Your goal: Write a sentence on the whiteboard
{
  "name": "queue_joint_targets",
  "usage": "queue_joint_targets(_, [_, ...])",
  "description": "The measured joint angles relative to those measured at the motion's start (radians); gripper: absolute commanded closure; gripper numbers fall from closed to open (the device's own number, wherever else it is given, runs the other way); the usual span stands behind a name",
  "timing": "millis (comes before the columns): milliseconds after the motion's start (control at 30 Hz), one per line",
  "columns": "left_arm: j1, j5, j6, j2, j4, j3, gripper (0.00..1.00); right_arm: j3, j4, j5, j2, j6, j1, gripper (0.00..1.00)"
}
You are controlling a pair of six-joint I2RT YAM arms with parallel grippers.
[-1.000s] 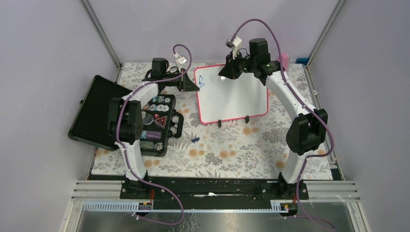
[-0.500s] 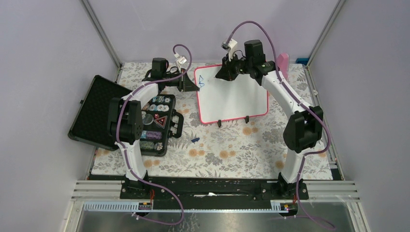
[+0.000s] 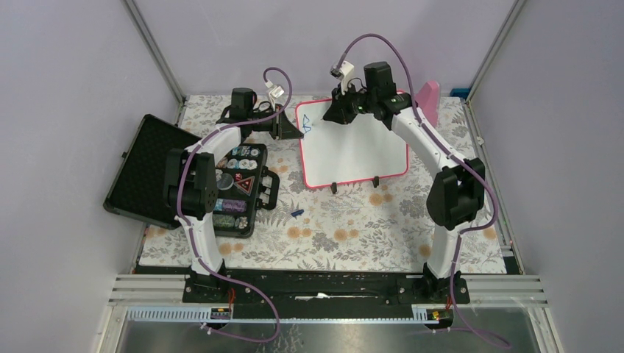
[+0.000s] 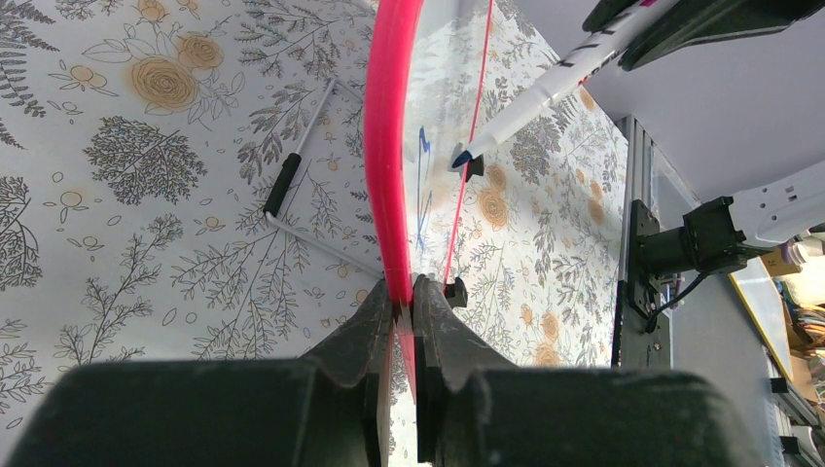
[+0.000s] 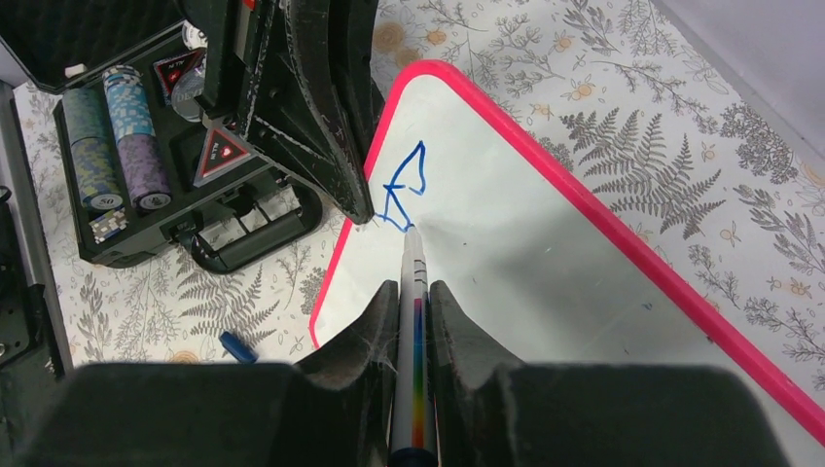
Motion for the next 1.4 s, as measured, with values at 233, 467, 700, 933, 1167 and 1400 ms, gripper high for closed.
queue_joint_targets(233, [0.0,0.0,0.0,0.0,0.0,0.0,1.0,0.037,0.0,0.022,0.026,-0.001,0.004,1.0])
queue_joint_targets(467, [0.0,-0.004,0.001,0.0,0.0,0.0,1.0,0.046,-0.003,0.03,0.031,-0.002,0.006,1.0])
queue_joint_targets(700, [0.0,-0.008,0.001,0.0,0.0,0.0,1.0,0.043,-0.003,0.04,0.031,-0.016,0.008,1.0])
queue_joint_targets(933, [0.0,-0.009,0.001,0.0,0.0,0.001,1.0,0.01,-0.003,0.04,0.018,-0.029,0.009,1.0])
queue_joint_targets(1167, [0.0,-0.009,0.001,0.0,-0.006,0.003,1.0,-0.016,-0.003,0.04,0.006,-0.035,0.009,1.0])
queue_joint_targets(1400, [-0.001,-0.011,0.001,0.0,-0.009,0.005,1.0,-0.031,-0.003,0.036,0.004,-0.035,0.009,1.0])
